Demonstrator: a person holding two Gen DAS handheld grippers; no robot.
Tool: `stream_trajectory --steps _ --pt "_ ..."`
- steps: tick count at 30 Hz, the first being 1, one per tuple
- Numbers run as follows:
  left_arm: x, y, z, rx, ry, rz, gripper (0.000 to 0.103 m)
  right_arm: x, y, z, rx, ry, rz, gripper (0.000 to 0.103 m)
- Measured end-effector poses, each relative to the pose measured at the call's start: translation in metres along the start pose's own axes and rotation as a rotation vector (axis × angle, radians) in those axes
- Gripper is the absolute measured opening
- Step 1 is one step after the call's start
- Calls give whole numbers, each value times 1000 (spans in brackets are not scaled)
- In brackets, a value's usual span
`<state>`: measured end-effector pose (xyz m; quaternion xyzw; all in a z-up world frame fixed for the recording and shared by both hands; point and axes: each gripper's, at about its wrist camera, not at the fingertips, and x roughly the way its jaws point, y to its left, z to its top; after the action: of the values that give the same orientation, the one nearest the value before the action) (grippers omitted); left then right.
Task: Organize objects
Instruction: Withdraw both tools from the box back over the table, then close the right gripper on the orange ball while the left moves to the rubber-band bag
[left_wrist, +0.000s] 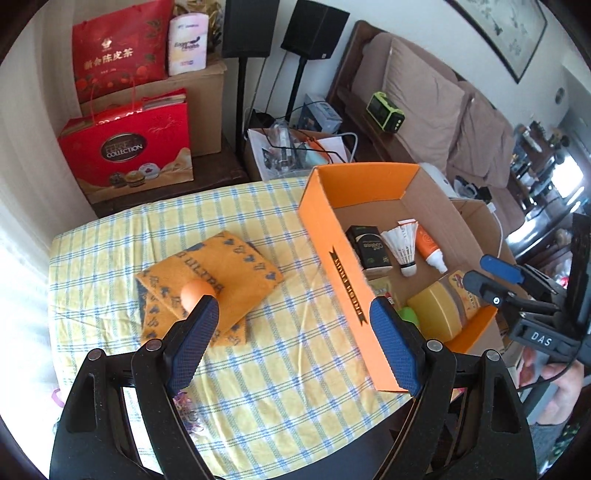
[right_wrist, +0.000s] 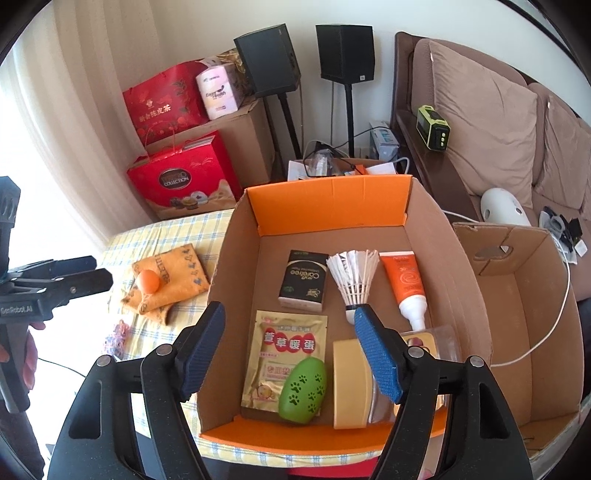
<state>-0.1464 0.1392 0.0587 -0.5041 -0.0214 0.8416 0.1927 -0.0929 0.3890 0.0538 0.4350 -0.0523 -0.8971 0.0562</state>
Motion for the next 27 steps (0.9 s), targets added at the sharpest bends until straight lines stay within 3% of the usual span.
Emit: stream_trajectory --steps 8,19,21,22,23,27 --pt "-14 26 -14 -34 -24 13 82 7 25 4 -18 5 10 74" --pt "-31 65 -32 -69 -54 57 82 24 65 12 -60 36 55 88" --pt "-35 71 -34 -68 -68 81 90 28 73 14 -64 46 75 94" --pt "-36 75 -35 -70 -78 87 102 31 77 15 -68 46 76 97" --pt "-38 79 -37 -74 -94 90 103 33 81 15 -73 46 77 103" --pt "-39 99 -41 -114 -99 87 103 46 97 16 -96 62 84 103"
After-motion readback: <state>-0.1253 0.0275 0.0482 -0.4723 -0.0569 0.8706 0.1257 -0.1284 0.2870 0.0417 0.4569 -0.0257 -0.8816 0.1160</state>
